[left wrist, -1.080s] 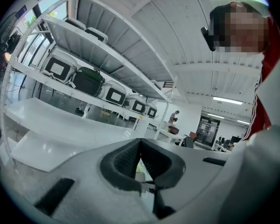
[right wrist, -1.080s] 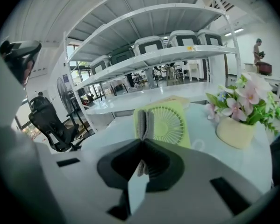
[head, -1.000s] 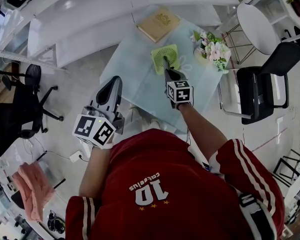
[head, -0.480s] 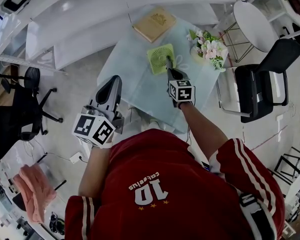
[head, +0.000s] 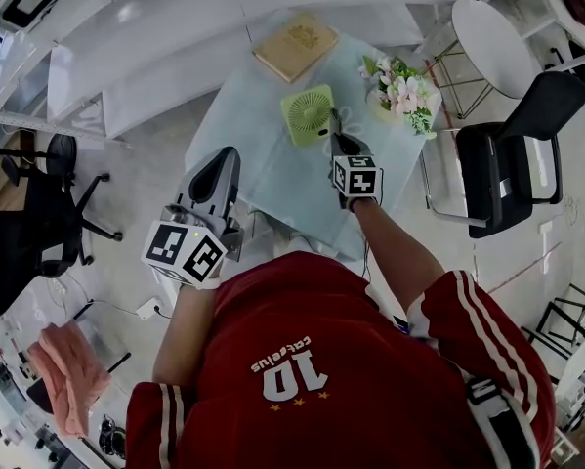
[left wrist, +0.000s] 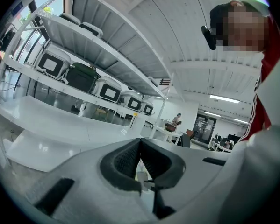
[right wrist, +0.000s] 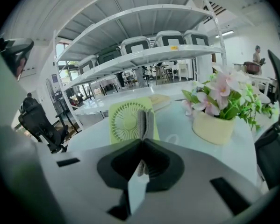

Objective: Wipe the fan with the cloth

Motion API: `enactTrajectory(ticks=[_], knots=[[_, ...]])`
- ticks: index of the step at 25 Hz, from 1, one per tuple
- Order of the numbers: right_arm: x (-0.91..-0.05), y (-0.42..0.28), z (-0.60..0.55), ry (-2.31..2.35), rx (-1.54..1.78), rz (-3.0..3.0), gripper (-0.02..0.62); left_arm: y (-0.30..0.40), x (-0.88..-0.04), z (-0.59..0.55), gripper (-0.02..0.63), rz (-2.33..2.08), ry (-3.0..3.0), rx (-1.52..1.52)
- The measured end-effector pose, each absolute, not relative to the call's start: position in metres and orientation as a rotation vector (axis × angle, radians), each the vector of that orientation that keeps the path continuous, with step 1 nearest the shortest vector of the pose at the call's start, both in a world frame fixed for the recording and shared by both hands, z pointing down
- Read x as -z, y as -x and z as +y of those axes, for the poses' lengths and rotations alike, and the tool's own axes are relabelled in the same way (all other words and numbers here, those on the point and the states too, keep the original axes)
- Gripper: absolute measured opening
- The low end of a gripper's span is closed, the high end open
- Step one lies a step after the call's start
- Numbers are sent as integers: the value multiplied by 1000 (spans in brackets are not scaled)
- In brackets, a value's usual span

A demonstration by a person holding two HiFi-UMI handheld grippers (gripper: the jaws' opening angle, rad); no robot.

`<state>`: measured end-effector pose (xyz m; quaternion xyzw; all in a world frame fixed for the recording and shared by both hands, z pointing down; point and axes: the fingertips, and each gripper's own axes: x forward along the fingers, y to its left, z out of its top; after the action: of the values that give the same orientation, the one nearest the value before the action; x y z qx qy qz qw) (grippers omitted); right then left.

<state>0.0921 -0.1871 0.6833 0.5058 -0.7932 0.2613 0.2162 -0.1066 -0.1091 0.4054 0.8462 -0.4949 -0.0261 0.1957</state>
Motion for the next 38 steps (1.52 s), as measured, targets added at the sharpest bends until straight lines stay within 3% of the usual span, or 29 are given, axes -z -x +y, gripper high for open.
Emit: enactTrajectory(ticks=[38], knots=[[-712,-102,-194,-1374,-724,-2162,12,101,-412,-109,3,-1405,-2362,13]])
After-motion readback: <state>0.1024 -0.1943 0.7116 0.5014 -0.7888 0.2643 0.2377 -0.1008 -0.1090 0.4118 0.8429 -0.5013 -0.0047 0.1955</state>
